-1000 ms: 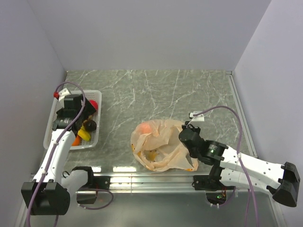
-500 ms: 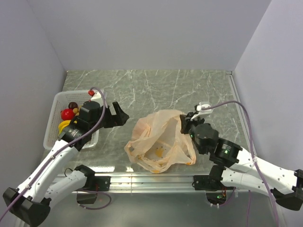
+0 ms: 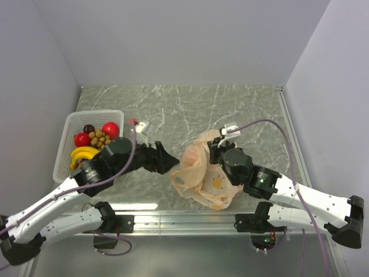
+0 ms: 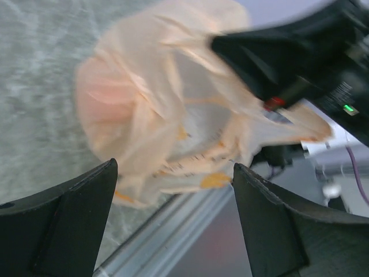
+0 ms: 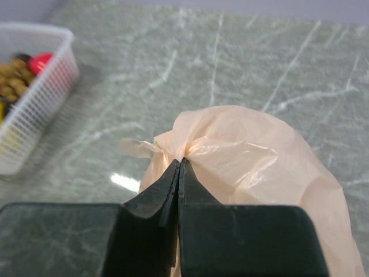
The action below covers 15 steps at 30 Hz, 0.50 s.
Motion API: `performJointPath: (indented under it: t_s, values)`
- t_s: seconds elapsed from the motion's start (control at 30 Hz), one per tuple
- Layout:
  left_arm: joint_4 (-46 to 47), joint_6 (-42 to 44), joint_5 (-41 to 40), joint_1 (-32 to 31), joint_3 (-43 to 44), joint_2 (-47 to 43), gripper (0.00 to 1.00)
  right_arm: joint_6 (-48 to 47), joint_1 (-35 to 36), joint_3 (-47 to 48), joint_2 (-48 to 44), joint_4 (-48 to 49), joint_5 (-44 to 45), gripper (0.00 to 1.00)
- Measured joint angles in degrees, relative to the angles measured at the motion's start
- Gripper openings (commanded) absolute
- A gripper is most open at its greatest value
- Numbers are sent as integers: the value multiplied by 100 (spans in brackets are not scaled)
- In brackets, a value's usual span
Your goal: Untie the knot of the plastic bag and take out the fruit
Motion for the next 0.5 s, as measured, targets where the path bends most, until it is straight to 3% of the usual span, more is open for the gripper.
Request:
performJointPath:
  t_s: [0.27,0.43,0.5]
  values:
    - [494,-131,-1222,-2302,411,1574,73,35,105,72,247,-367,426,0]
    - [848,-262,-1821,-2636,643,2594,64,50,120,125,92,-485,562,0]
    - [1012,-321,-2024,-2691,645,2855,68,74,118,125,31,-549,614,0]
